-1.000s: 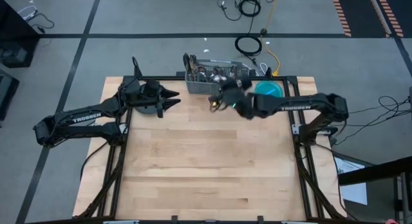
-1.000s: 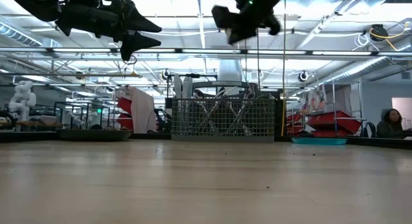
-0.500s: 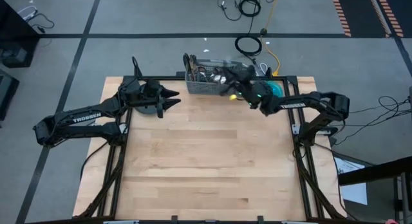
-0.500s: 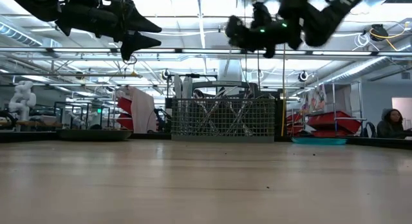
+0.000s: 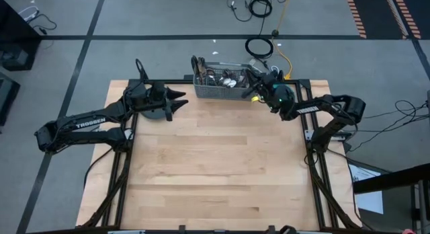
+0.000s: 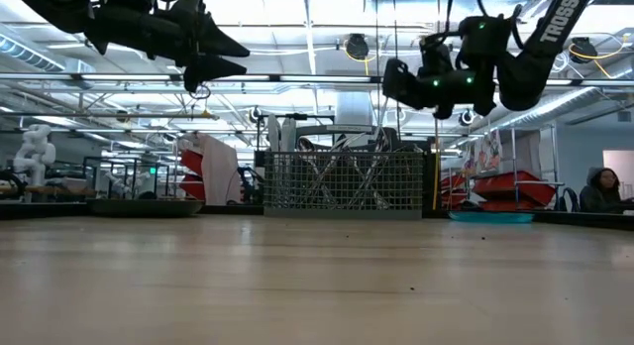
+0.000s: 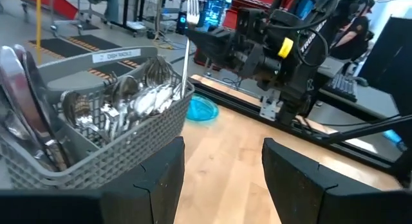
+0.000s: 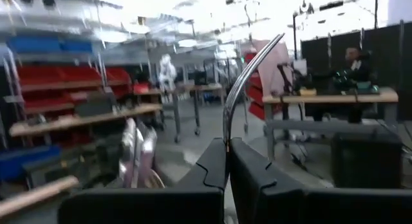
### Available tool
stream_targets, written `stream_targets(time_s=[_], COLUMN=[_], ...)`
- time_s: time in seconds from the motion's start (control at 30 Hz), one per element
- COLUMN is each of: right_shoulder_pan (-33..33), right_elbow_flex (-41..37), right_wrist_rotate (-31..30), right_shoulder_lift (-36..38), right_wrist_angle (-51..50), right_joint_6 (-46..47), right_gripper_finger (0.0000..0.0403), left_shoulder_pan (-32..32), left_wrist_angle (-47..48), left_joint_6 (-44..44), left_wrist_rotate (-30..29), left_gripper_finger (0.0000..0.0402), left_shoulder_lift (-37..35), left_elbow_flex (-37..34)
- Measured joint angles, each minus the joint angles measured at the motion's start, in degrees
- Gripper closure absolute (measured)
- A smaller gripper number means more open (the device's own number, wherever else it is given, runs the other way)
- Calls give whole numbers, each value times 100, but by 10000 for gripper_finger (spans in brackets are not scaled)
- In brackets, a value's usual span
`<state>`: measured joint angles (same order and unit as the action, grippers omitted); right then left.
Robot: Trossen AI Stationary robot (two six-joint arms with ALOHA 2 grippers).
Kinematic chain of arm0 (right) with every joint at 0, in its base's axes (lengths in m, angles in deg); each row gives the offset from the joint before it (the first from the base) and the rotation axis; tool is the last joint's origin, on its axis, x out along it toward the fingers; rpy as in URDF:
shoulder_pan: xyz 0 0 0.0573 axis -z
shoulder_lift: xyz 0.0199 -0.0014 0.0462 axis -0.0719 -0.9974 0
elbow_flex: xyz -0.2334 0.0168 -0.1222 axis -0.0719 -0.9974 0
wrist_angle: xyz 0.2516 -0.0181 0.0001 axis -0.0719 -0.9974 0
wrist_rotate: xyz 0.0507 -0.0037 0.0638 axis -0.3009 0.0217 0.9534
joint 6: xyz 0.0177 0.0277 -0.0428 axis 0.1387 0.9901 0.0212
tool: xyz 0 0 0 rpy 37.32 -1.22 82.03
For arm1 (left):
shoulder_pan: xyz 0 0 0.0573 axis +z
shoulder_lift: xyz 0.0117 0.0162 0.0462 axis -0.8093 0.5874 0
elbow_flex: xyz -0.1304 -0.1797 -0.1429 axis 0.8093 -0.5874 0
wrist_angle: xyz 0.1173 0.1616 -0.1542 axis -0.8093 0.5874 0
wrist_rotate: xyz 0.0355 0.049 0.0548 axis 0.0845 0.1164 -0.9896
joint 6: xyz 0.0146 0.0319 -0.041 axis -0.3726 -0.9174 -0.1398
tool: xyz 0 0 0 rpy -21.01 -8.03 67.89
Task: Sort silverware
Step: Put the fork into the silverware organizer
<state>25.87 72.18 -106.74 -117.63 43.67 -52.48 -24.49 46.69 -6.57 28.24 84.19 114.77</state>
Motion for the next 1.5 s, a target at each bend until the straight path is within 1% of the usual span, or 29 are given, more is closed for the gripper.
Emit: stream_targets(time_s=[0.07, 0.13, 0.3, 0.47, 0.63, 0.73, 0.83, 1.07, 1.17, 1.27, 1.5], right_shoulder_pan=[96, 179, 373, 525, 476, 379, 328, 311, 304, 292, 288], right_elbow_flex=[-5, -5, -3, 208, 772, 1023, 1087, 1118, 1112, 1083, 1083], right_wrist_rotate=[3, 0, 38, 597, 1018, 1016, 1005, 879, 757, 771, 772], right_shoulder_lift=[-43, -61, -68, -135, -468, -696, -837, -833, -836, -852, -866], right_wrist_angle=[-119, -33, -25, -270, -1161, -1485, -1537, -2156, -2231, -2345, -2381], right_joint_6=[21, 79, 130, 153, 152, 148, 152, 642, 808, 875, 702], right_gripper_finger=[403, 403, 403, 403, 403, 403, 403, 401, 389, 367, 290], left_shoulder_pan=[2, 2, 2, 0, 0, 2, 2, 0, 0, 1, 1], left_wrist_angle=[2, 0, 2, 2, 2, 4, 4, 4, 4, 7, 47], left_joint_6=[-117, -220, -273, -282, -282, -280, -286, -279, -276, -275, -271], left_wrist_rotate=[-41, -56, -110, -113, -112, -113, -113, -113, -113, -113, -113], left_gripper_finger=[194, 194, 194, 194, 194, 194, 194, 194, 194, 194, 194], left_shoulder_lift=[0, 0, 0, 0, 0, 0, 0, 0, 0, 0, 0], left_elbow_flex=[0, 0, 0, 0, 0, 0, 0, 0, 0, 0, 0])
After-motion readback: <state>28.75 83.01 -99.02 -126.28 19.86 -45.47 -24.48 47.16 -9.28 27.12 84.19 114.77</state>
